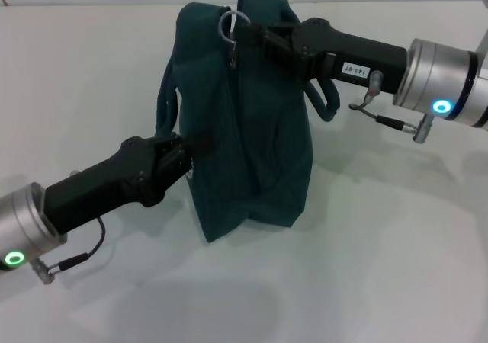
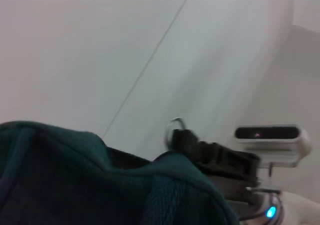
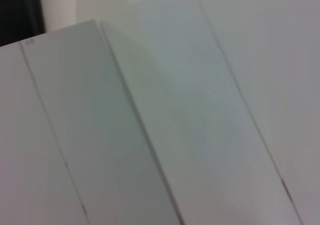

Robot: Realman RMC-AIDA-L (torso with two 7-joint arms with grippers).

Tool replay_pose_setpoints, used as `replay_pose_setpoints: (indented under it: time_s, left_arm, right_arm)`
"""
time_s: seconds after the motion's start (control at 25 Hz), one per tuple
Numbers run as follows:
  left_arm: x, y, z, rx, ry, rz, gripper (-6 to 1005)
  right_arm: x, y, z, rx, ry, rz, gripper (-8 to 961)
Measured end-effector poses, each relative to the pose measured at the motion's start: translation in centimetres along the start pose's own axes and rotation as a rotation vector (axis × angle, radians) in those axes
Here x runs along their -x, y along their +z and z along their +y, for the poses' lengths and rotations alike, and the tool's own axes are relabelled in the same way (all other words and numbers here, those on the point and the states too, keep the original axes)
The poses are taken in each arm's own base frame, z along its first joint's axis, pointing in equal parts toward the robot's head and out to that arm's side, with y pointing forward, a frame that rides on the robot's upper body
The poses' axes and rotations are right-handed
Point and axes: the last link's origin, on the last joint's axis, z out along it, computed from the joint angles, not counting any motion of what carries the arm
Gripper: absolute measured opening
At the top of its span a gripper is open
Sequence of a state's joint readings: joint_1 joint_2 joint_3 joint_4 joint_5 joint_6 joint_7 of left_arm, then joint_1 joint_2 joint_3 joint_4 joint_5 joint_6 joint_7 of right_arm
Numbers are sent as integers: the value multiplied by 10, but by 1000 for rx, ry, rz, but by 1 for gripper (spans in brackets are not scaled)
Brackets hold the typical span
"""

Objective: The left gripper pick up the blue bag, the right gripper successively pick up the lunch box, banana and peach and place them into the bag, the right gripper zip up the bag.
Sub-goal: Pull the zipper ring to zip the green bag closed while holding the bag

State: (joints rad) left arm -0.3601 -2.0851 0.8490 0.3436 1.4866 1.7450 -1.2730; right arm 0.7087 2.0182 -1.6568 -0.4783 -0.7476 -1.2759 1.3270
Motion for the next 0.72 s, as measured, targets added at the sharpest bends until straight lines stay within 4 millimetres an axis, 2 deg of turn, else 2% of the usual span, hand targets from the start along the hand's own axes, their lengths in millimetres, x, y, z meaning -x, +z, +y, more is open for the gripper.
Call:
replay_pose_setpoints:
  time_s: [0.72]
  left_arm:
    - [14,-15,16,49,0,-24,54]
  right_arm:
    - [4,-6,-14,-84,20,-27,13]
